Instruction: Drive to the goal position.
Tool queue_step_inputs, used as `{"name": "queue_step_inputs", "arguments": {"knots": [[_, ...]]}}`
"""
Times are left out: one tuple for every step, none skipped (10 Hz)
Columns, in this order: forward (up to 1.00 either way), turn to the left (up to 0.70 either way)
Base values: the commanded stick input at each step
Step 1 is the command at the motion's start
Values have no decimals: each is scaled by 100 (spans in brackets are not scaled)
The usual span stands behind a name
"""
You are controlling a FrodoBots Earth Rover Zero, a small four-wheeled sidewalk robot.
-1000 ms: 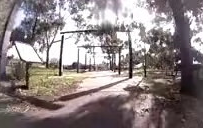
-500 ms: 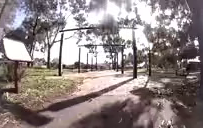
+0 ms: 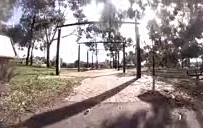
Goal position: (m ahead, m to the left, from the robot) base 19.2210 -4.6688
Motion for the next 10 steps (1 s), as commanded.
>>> {"name": "queue_step_inputs", "arguments": {"knots": [[100,0],[100,0],[100,0],[100,0],[100,0],[100,0],[100,0],[100,0],[100,0],[100,0]]}}
